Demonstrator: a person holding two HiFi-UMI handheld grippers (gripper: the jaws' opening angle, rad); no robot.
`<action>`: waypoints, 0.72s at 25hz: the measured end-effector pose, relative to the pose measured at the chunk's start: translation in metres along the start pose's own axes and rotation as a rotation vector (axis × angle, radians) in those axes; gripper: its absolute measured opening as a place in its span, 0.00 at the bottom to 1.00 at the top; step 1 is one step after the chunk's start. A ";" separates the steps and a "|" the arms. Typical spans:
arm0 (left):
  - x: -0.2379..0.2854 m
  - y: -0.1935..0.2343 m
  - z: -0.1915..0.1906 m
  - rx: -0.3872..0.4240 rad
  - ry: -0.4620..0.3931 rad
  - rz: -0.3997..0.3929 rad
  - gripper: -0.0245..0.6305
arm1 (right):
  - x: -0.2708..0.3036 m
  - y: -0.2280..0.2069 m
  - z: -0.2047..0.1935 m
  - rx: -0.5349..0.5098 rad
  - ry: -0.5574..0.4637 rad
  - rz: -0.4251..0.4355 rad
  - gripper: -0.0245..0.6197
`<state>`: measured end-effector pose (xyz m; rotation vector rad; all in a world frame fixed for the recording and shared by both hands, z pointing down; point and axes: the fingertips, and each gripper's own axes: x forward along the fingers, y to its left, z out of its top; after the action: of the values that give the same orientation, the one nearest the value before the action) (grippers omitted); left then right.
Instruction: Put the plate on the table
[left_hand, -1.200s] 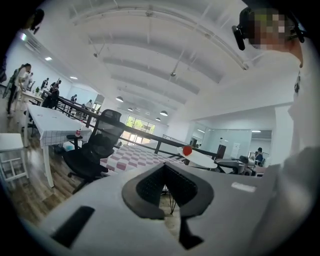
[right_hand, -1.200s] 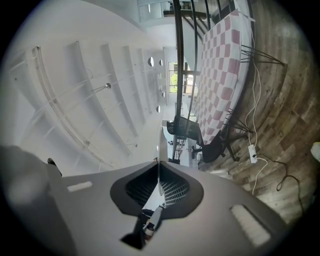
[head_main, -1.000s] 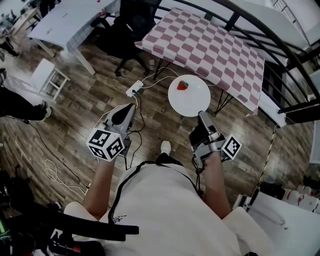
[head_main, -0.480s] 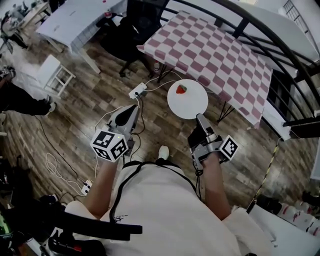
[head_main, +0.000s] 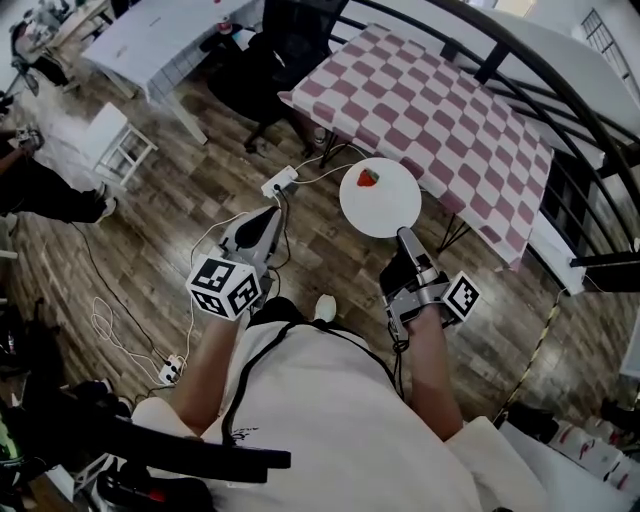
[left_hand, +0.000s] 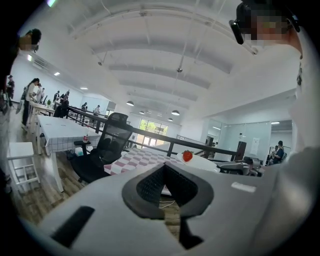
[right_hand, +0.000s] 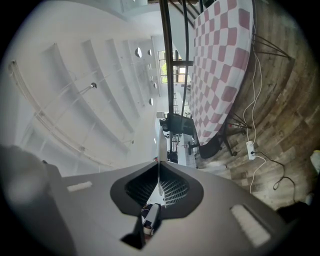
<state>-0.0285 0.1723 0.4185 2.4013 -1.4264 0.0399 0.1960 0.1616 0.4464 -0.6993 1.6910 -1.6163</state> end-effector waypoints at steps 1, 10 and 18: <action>0.001 0.001 0.000 -0.002 0.000 0.005 0.05 | 0.002 0.000 0.002 0.001 0.004 0.000 0.06; 0.013 0.014 -0.007 -0.026 0.003 0.009 0.05 | 0.017 -0.005 0.009 -0.006 0.022 -0.020 0.07; 0.043 0.029 0.011 -0.005 -0.009 -0.018 0.05 | 0.048 -0.002 0.018 -0.013 0.023 -0.011 0.06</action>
<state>-0.0334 0.1201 0.4249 2.4128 -1.4071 0.0210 0.1801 0.1128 0.4428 -0.6998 1.7187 -1.6275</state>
